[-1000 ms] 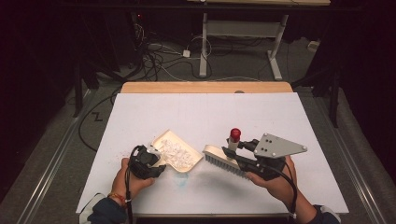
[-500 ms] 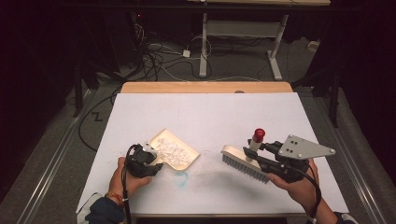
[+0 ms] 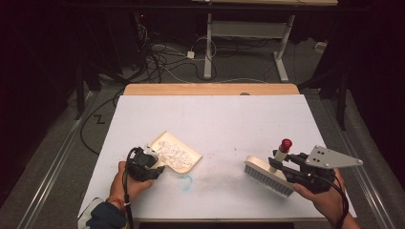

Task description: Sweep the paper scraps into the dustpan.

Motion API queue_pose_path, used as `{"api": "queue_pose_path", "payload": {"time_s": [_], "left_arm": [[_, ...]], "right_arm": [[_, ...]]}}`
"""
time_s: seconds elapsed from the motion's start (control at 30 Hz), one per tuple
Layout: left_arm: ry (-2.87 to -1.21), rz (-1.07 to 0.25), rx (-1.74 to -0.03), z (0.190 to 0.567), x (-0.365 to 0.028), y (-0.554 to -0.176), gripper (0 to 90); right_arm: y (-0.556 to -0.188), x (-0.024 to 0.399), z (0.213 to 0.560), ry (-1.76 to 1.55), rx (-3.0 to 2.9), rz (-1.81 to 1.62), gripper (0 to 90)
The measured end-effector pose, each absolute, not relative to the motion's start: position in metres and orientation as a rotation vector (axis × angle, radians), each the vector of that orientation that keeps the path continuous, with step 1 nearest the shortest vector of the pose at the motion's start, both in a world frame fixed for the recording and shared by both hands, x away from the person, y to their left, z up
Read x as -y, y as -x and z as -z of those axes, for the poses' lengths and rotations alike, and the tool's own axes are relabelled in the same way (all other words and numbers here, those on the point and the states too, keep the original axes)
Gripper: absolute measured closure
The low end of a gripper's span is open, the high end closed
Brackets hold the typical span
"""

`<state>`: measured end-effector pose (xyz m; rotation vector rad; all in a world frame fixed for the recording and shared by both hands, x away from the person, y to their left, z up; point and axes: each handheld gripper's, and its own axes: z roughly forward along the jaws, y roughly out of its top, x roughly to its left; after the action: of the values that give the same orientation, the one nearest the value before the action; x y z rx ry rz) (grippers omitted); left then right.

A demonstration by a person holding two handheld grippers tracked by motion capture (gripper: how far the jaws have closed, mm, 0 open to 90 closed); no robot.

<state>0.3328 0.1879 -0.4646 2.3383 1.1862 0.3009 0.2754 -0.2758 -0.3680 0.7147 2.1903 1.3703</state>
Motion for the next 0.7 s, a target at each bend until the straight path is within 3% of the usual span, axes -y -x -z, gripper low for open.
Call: {"api": "queue_pose_path", "payload": {"time_s": [0.7], "left_arm": [[-2.214, -0.358, -1.366, 0.466, -0.226, -0.325, 63.4]], "right_arm": [[-0.252, 0.326, 0.371, -0.782, -2.221, -1.353, 70.4]]}}
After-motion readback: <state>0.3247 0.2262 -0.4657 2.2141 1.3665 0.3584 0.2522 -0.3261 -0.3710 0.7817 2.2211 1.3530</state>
